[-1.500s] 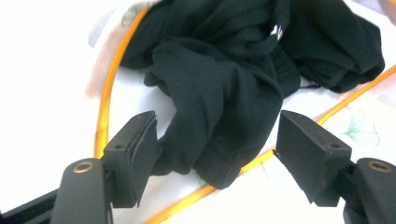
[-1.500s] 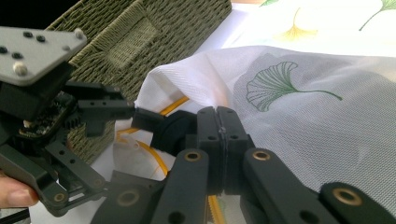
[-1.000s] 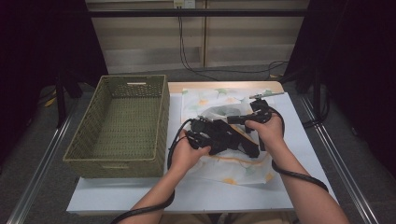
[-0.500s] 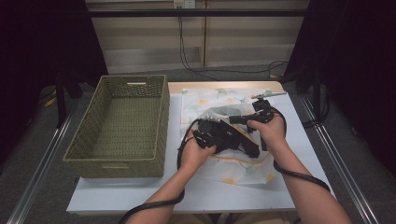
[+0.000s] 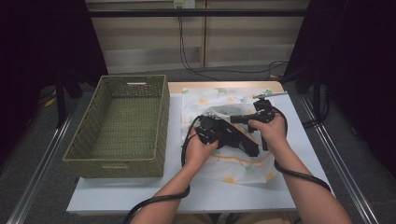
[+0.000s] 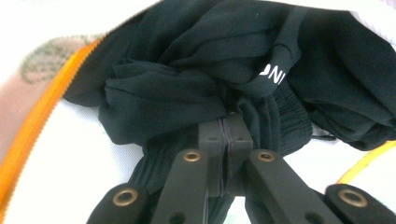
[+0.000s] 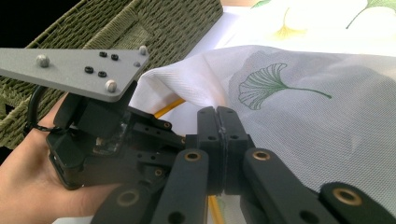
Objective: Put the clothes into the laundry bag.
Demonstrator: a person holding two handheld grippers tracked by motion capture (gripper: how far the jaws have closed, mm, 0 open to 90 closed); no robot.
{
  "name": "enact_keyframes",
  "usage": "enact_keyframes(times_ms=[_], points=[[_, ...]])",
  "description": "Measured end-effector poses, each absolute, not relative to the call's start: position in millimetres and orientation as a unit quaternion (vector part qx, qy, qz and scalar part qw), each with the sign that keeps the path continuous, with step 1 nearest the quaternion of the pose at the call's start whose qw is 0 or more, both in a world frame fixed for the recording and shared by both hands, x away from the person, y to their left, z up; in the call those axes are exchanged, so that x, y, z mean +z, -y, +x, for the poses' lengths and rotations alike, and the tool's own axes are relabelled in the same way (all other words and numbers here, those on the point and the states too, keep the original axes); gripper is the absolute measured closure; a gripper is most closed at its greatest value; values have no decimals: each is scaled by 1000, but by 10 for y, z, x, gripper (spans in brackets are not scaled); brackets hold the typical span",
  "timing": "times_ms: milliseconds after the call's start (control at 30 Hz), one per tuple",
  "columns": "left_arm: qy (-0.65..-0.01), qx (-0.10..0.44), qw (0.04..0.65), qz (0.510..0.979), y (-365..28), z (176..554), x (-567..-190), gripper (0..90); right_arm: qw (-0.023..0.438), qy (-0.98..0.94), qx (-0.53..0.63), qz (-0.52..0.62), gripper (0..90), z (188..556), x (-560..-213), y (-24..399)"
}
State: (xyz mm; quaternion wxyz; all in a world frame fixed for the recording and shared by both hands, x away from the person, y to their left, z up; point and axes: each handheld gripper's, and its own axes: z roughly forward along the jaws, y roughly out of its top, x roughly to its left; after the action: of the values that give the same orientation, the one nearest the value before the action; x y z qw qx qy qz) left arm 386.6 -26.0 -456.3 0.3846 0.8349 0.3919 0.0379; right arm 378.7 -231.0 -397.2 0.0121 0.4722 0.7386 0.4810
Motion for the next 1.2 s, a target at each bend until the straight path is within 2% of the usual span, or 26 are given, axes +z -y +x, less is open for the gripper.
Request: enact_keyframes(times_ms=[667, 733, 1067, 1200], points=[[-409, 99, 420, 804, 227, 4018, -4488, 883, 8, -736, 482, 475, 900, 3778, -3987, 2340], [-420, 96, 431, 793, 221, 4029, -4487, 882, 8, -736, 483, 475, 900, 3776, -3991, 2343], [-416, 79, 418, 804, 206, 4064, -4553, 846, 9, -737, 482, 474, 900, 3771, -3987, 2332], [-407, 65, 413, 812, 211, 4057, -4583, 795, 9, -738, 480, 475, 900, 3772, -3986, 2327]])
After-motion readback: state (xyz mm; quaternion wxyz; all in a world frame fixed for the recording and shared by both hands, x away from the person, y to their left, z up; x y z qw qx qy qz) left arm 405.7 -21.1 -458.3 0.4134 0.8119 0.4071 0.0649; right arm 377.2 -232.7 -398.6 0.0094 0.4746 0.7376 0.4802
